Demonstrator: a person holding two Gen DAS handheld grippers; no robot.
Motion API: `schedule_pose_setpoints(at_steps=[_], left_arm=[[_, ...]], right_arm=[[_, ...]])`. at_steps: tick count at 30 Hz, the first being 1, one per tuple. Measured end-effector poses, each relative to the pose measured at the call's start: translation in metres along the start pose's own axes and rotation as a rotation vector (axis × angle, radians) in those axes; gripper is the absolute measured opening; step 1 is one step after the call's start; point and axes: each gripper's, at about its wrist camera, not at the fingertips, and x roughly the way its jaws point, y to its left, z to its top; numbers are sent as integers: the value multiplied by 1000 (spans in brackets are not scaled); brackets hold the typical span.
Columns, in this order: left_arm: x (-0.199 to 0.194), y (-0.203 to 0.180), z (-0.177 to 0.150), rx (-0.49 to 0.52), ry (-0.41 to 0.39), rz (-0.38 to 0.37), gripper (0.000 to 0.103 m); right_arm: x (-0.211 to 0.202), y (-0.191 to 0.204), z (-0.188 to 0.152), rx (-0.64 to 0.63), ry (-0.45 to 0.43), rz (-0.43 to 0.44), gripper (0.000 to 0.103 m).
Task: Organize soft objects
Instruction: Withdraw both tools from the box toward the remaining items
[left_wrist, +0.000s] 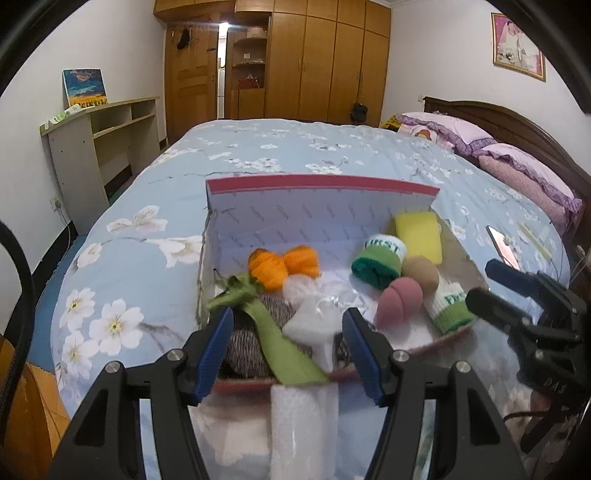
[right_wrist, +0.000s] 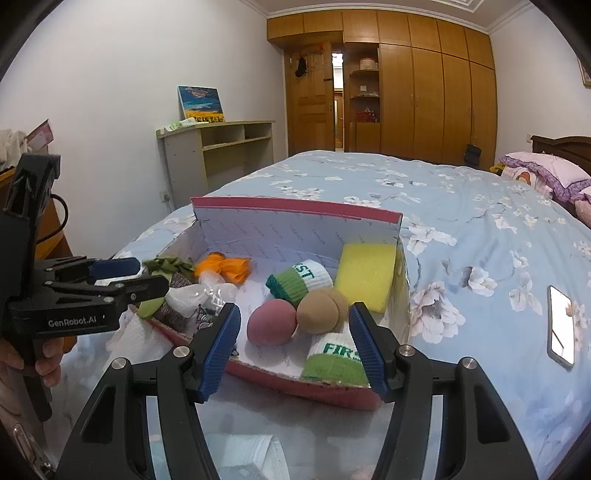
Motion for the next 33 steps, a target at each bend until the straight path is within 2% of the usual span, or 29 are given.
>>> schedule_pose_setpoints(at_steps=[17,24,33], left_arm=[[-30,8,-25,-40,22,-38,65],[-37,6,-41,-45,42,-51,65],[-32,6,-58,-67,77,-64,65]], right_arm=[[-31,4,-22,22,1,12,62],[-43,4,-39,66,58,47,62],[-56,15,-63,81,157,27,62]])
